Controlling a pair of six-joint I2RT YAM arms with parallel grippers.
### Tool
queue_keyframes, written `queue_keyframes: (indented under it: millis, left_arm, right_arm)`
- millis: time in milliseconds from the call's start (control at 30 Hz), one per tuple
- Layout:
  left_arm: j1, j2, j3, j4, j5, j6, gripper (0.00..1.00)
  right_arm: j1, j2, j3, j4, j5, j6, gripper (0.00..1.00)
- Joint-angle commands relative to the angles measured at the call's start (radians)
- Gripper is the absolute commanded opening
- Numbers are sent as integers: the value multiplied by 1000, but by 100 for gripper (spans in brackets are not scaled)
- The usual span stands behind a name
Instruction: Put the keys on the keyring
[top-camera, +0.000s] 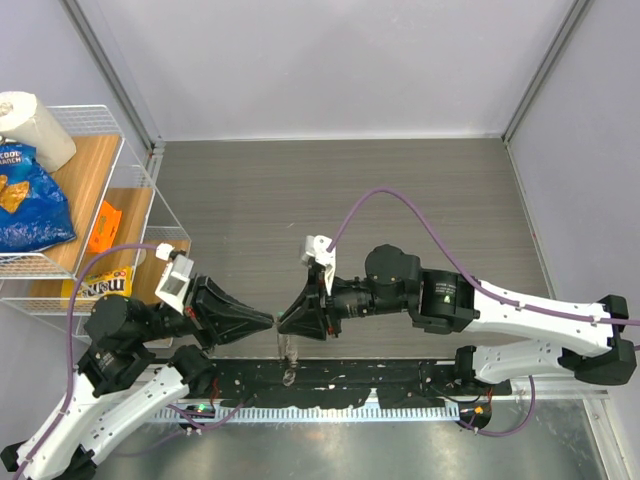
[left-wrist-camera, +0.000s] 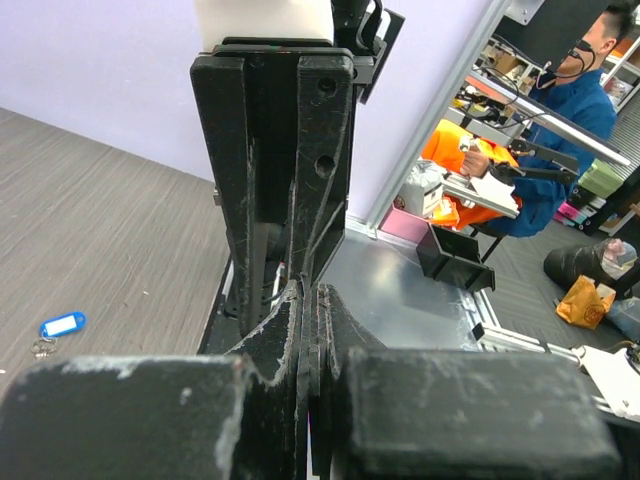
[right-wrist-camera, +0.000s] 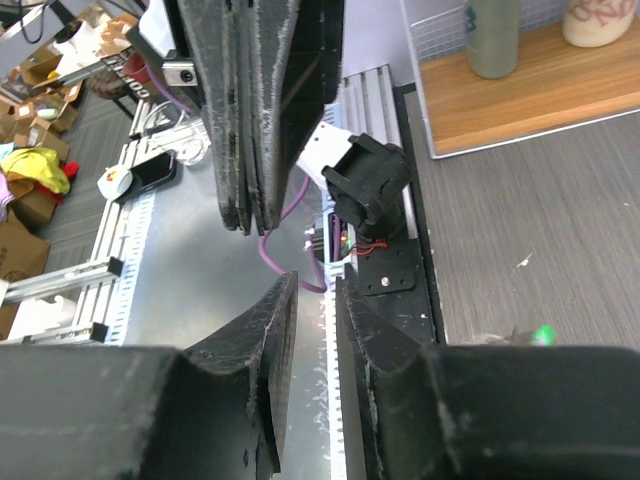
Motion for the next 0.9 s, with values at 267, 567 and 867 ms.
queue_keyframes:
  millis: [267, 567, 867]
  left_arm:
    - [2, -1, 4, -43, -88, 47, 0]
    - [2, -7, -3, -198, -294, 81, 15]
    - [2, -35, -55, -293, -518, 48, 96]
  right_arm:
    - [3, -104, -117, 47, 183, -18, 36]
    - [-47, -92, -289, 76, 344, 79, 45]
    - [-114, 80, -396, 191, 390, 209, 57]
